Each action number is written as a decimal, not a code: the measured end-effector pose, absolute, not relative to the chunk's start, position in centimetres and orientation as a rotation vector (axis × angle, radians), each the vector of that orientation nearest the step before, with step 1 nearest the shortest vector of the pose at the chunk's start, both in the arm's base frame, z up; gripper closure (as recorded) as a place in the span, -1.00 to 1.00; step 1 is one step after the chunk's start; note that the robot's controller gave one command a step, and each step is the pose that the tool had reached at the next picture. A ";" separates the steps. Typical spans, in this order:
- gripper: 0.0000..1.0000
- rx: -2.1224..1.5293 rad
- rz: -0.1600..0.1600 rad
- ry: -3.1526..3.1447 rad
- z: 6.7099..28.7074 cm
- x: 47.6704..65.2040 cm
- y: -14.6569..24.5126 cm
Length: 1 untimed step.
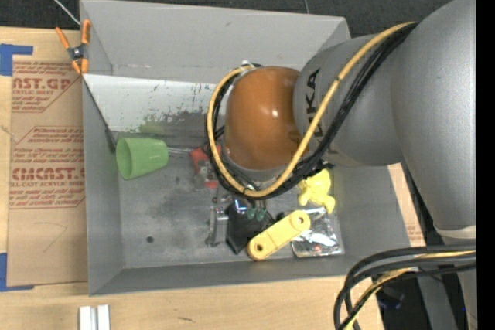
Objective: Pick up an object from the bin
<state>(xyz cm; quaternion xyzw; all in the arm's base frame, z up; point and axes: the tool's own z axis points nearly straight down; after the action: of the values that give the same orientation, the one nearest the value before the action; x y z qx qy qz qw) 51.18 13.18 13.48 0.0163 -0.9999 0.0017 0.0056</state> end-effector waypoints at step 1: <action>-1.00 0.007 -0.003 -3.139 6.6 53.6 12.7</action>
Offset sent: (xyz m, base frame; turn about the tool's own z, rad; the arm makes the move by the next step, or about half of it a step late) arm -0.0229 -0.0526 -0.0391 -0.1433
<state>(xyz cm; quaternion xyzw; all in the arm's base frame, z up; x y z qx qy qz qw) 53.57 12.73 6.57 0.0021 -1.0000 -0.0009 0.0011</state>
